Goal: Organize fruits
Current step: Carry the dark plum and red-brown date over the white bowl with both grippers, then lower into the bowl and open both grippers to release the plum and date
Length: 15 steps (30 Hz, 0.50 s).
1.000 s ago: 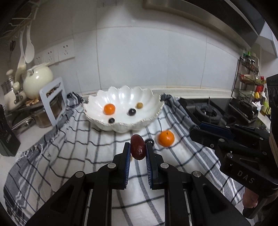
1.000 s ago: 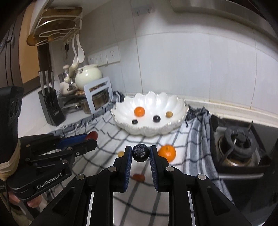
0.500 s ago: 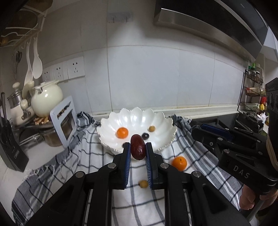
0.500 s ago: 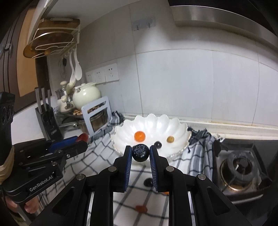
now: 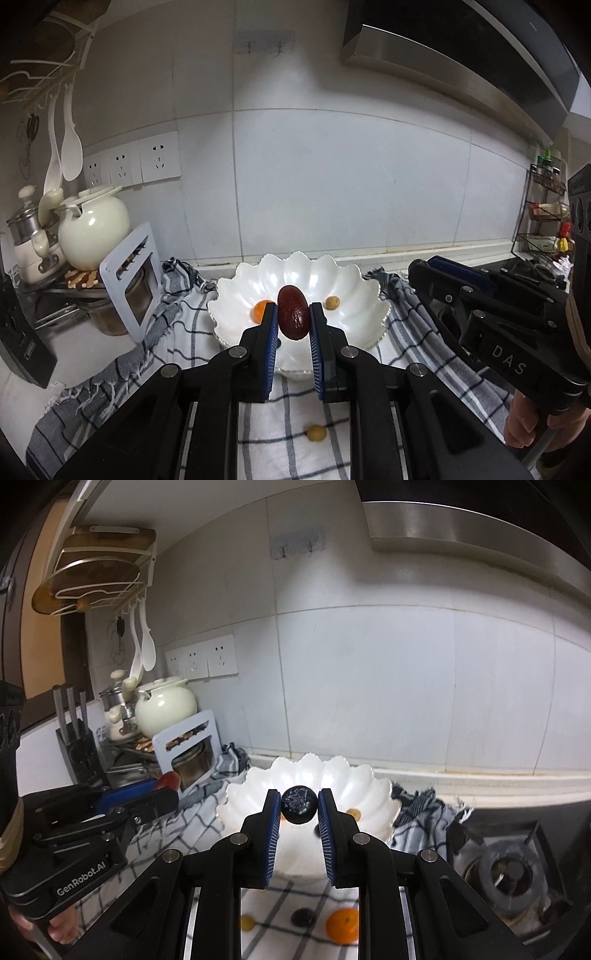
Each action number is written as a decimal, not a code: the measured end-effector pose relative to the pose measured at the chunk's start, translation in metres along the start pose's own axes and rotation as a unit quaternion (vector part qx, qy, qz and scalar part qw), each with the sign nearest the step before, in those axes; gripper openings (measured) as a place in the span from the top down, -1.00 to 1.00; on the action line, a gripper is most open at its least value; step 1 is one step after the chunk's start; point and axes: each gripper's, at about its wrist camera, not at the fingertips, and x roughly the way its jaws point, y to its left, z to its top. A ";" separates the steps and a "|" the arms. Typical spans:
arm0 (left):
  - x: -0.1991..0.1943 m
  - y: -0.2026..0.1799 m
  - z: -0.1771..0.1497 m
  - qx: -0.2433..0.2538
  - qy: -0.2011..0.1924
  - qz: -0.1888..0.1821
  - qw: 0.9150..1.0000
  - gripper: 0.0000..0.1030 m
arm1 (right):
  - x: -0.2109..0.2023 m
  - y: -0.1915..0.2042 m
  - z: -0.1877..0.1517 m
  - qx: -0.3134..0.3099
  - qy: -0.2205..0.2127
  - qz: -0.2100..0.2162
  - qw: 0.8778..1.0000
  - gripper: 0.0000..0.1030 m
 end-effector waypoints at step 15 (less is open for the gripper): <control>0.063 -0.012 0.034 -0.022 0.018 0.021 0.999 0.65 | 0.071 -0.047 0.030 -0.011 0.045 0.024 0.999 0.57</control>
